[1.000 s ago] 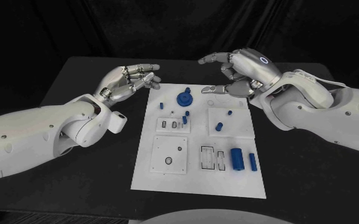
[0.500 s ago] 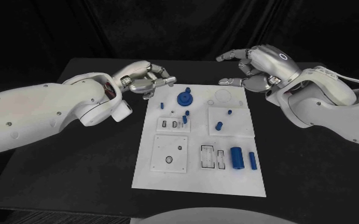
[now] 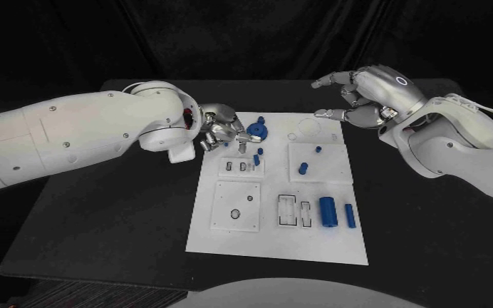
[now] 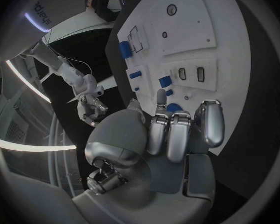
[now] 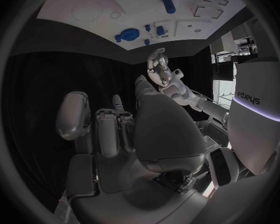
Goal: Assemble the parts on the task board
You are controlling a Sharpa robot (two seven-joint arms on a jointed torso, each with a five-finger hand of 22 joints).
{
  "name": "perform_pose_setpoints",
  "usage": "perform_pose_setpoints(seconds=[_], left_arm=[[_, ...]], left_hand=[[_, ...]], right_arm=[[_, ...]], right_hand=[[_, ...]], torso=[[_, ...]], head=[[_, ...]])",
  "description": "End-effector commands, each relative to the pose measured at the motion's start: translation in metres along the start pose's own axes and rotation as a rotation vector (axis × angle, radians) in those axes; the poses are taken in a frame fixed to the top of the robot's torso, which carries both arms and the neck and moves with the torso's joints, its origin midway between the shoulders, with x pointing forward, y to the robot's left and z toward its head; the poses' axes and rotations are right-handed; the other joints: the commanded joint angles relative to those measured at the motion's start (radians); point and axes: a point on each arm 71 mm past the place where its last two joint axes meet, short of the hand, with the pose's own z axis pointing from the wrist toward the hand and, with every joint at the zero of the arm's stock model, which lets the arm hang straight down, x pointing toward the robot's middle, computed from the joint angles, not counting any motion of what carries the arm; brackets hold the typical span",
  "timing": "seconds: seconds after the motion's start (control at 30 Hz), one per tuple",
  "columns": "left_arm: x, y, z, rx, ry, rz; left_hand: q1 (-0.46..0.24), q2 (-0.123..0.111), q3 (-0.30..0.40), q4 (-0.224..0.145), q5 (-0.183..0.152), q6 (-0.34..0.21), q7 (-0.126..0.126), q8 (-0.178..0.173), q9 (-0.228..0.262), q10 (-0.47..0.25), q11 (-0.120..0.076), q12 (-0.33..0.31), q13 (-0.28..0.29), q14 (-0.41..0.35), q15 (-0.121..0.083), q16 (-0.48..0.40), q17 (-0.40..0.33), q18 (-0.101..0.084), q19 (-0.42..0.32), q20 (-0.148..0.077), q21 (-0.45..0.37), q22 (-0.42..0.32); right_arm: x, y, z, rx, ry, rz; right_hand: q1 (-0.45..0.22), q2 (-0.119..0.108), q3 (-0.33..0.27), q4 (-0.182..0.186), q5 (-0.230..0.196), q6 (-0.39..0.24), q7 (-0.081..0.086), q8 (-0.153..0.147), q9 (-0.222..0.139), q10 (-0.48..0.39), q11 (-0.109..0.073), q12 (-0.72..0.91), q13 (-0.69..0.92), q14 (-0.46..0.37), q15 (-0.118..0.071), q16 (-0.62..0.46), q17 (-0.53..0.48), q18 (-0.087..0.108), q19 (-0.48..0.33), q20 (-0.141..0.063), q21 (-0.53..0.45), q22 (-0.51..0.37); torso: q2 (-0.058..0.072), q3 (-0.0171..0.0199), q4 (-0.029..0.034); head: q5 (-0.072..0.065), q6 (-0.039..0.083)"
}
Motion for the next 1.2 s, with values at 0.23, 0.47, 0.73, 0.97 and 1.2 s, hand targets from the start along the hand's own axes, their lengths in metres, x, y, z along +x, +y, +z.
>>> perform_pose_setpoints(seconds=[0.23,0.47,0.73,0.97,1.2], left_arm=[[0.007,-0.007,0.013,-0.165,0.102,0.084],[0.009,-0.014,0.019,-0.178,0.094,0.106],[0.01,-0.02,0.025,-0.197,0.092,0.135],[0.009,-0.023,0.028,-0.21,0.06,0.17],[0.008,-0.025,0.031,-0.225,0.056,0.222]], left_hand=[[0.009,-0.007,0.028,-0.024,0.02,0.047,0.001,-0.091,-0.005,0.104,-0.006,0.002,0.262,0.104,-0.005,0.003,0.263,-0.006,0.0,-0.007,-0.011,0.0],[0.015,-0.005,0.043,-0.031,0.028,0.077,-0.005,-0.108,0.003,0.104,-0.011,0.002,0.262,0.104,-0.009,0.003,0.263,-0.007,0.006,-0.01,-0.012,0.004],[0.022,-0.006,0.055,-0.039,0.036,0.091,-0.01,-0.12,0.01,0.104,-0.015,0.002,0.262,0.104,-0.014,0.003,0.263,-0.008,0.011,-0.014,-0.012,0.008],[0.027,-0.017,0.08,-0.056,0.039,0.11,-0.025,-0.1,0.08,0.104,-0.033,0.002,0.262,0.104,-0.03,0.003,0.263,-0.009,0.03,-0.029,-0.015,0.015],[0.011,-0.03,0.093,-0.055,0.03,0.11,-0.037,-0.079,0.157,0.104,-0.044,0.002,0.262,0.104,-0.044,0.003,0.263,-0.013,0.054,-0.043,-0.018,0.024]], right_arm=[[0.005,-0.005,-0.005,0.019,0.014,-0.011],[0.007,-0.006,-0.006,0.022,0.019,-0.009],[0.01,-0.006,-0.007,0.025,0.022,-0.007],[0.011,-0.008,-0.007,0.033,0.027,-0.008],[0.013,-0.009,-0.007,0.038,0.033,-0.008]], right_hand=[[0.001,0.011,-0.004,-0.002,0.017,0.005,0.002,0.001,-0.004,0.065,0.006,-0.007,0.221,0.077,0.004,-0.004,0.171,0.006,0.004,-0.001,0.004,0.153],[0.0,0.013,-0.005,-0.002,0.021,0.005,0.002,0.001,-0.005,0.064,0.006,-0.008,0.219,0.076,0.004,-0.007,0.168,0.006,0.004,-0.001,0.002,0.152],[-0.001,0.014,-0.006,-0.001,0.023,0.006,0.002,0.0,-0.005,0.062,0.006,-0.01,0.217,0.076,0.004,-0.007,0.168,0.006,0.003,-0.001,0.001,0.152],[-0.002,0.015,-0.006,-0.001,0.024,0.006,0.002,0.0,-0.006,0.061,0.006,-0.01,0.216,0.076,0.004,-0.008,0.167,0.006,0.003,-0.001,0.0,0.152],[-0.003,0.015,-0.008,0.0,0.025,0.005,0.002,0.0,-0.006,0.061,0.006,-0.011,0.216,0.076,0.004,-0.009,0.166,0.006,0.003,-0.001,0.0,0.152]], torso=[[-0.002,0.0191,-0.008],[-0.002,0.0188,-0.007],[-0.002,0.0181,-0.0055],[-0.003,0.0175,-0.0034],[-0.004,0.017,-0.006]], head=[[0.018,-0.013],[0.015,-0.024],[0.014,-0.03],[0.012,-0.036],[0.017,-0.043]])
